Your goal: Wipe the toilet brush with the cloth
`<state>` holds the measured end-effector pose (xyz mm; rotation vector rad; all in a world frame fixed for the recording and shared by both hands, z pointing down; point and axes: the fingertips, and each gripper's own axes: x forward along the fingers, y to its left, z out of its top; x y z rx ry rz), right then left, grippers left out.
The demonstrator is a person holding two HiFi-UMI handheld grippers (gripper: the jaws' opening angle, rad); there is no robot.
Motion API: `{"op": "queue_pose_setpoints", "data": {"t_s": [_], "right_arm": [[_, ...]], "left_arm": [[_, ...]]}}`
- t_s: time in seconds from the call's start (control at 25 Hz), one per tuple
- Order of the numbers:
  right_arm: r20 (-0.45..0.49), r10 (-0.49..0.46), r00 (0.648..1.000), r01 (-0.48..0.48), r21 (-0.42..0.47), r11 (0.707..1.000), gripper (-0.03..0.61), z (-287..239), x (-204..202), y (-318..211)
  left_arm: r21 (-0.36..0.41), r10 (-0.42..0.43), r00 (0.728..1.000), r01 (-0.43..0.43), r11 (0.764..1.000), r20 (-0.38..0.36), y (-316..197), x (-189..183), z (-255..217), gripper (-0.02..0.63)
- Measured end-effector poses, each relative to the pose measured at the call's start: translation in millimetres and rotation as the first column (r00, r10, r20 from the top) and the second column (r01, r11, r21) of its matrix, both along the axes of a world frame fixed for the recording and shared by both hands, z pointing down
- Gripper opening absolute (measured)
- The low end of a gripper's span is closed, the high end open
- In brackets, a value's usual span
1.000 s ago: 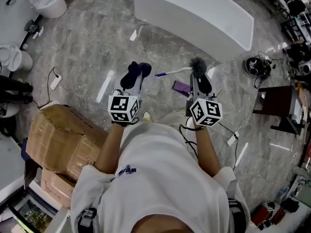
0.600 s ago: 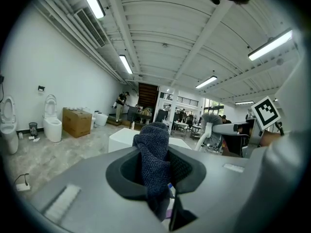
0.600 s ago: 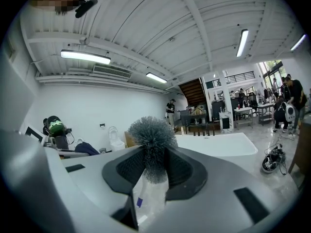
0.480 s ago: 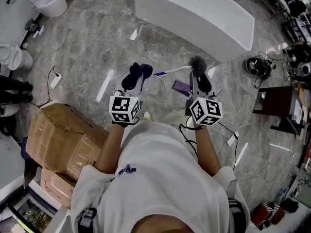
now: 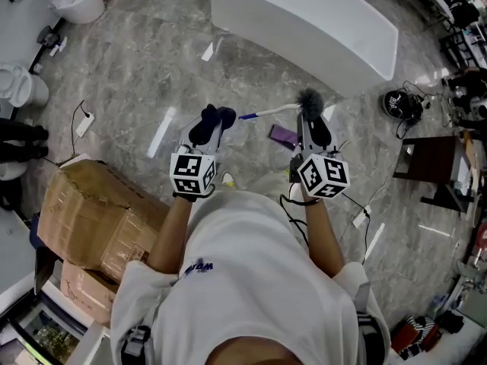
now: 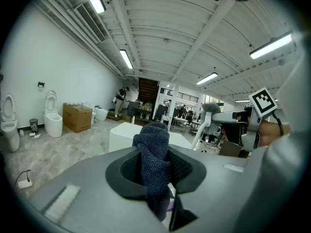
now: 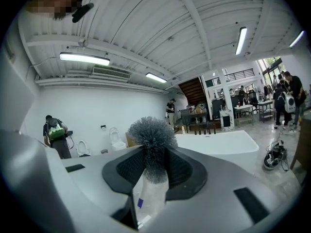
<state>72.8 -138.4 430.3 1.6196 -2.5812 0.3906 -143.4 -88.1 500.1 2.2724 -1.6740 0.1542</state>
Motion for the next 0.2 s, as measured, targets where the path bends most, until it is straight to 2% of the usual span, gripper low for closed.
{"op": "queue_pose_setpoints", "data": {"t_s": [0.2], "right_arm": [[0.059,0.011,0.998,-0.01,-0.022,1.0,0.115,-1,1,-1]], "left_arm": [[-0.06,-0.009,1.0,0.011,0.998,0.019,7,-15,26,0.077]]}}
